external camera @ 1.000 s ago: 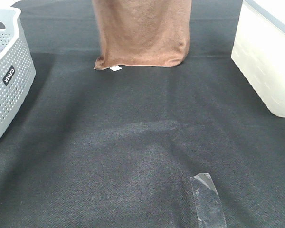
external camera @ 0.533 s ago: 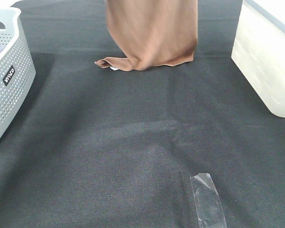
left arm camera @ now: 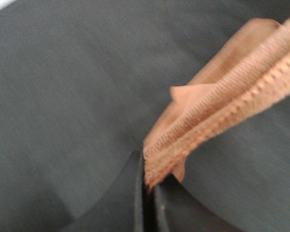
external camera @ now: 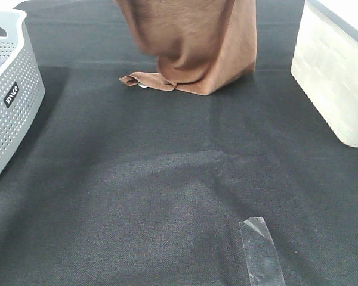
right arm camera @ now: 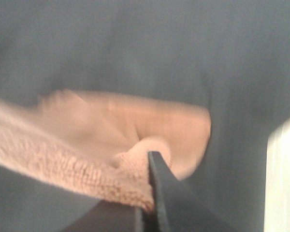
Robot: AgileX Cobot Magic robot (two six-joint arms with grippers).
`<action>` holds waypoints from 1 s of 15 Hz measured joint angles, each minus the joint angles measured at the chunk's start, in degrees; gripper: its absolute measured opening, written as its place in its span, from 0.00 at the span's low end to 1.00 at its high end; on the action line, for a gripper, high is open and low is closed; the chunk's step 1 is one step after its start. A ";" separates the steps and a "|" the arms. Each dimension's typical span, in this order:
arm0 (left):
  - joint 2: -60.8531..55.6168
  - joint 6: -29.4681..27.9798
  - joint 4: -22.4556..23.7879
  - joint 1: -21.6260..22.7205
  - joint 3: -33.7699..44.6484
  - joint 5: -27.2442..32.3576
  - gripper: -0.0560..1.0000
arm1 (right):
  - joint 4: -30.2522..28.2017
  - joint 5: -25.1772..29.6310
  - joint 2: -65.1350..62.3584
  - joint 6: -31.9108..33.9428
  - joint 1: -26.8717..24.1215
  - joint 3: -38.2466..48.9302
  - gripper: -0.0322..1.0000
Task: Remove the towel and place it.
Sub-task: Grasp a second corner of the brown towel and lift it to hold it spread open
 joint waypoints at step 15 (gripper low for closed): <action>-46.12 -4.70 -4.93 -0.63 64.52 -0.69 0.05 | 12.38 2.69 -29.56 -2.98 0.69 44.29 0.03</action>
